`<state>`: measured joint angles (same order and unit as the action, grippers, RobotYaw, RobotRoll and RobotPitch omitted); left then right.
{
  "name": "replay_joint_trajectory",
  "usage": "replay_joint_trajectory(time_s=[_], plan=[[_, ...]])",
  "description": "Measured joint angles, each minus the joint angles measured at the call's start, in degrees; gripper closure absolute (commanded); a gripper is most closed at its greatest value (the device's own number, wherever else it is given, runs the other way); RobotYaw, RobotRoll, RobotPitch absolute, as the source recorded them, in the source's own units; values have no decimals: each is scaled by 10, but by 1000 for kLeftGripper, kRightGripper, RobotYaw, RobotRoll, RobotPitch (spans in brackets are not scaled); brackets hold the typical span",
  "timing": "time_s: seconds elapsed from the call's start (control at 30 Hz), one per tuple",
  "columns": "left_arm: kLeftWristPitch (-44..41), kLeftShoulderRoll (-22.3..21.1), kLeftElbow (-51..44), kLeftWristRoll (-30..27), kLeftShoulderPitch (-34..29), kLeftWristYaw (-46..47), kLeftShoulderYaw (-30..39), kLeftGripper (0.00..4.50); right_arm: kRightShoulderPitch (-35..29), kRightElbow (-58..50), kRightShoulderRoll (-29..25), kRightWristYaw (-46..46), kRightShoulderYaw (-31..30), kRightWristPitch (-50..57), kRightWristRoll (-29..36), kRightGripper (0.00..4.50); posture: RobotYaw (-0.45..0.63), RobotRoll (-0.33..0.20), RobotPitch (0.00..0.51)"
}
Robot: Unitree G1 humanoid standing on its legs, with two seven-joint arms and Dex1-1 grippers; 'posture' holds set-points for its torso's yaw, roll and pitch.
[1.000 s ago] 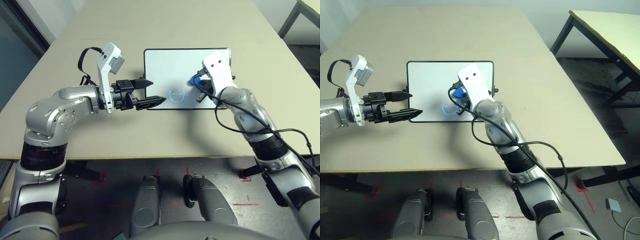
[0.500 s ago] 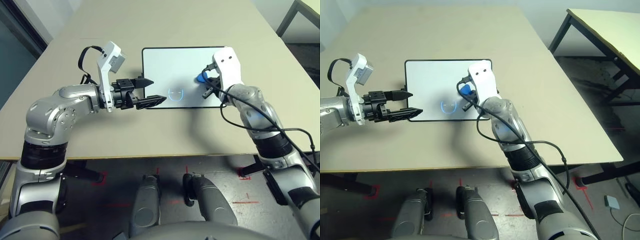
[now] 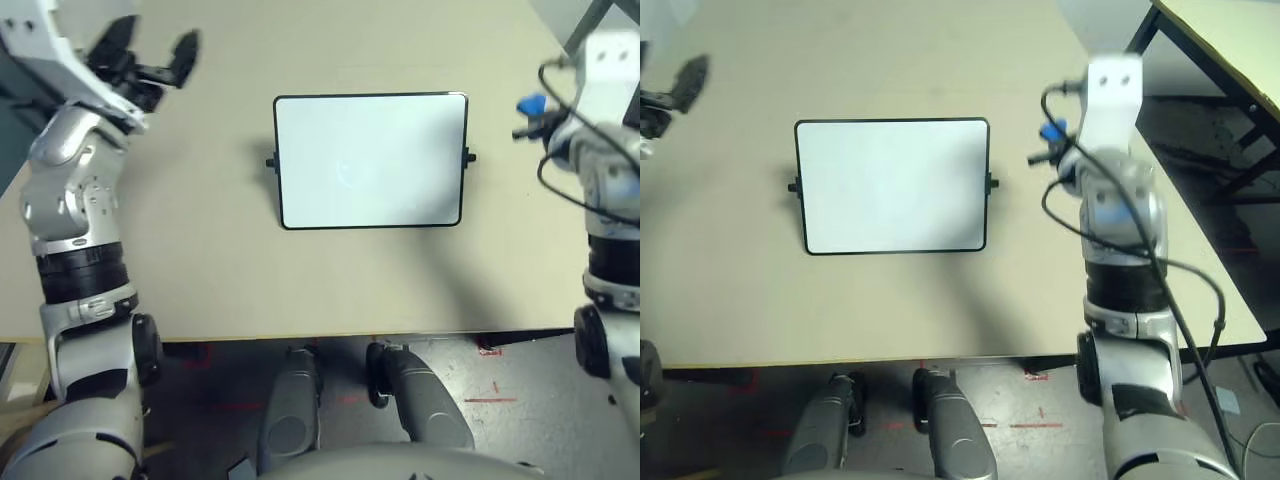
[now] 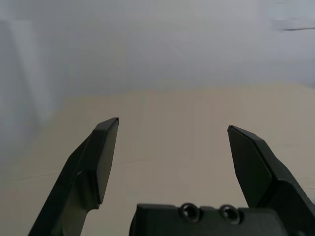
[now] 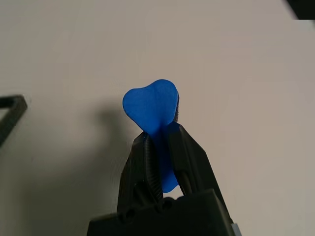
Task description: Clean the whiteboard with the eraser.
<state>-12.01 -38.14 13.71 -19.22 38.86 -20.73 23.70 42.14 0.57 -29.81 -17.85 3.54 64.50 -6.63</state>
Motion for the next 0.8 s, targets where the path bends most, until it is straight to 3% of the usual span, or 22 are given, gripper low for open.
replay_joint_trajectory(time_s=[0.17,0.47,0.8], plan=[[32,20,55,10,-52,-1,0,0,-2,22,16,4,0,1,15,4143,45,0,161],[46,44,76,13,-77,-4,-7,0,-7,41,19,4,-4,44,30,4143,34,0,165],[46,48,82,13,-62,-12,-24,0,-7,43,22,15,11,48,52,855,24,0,167]])
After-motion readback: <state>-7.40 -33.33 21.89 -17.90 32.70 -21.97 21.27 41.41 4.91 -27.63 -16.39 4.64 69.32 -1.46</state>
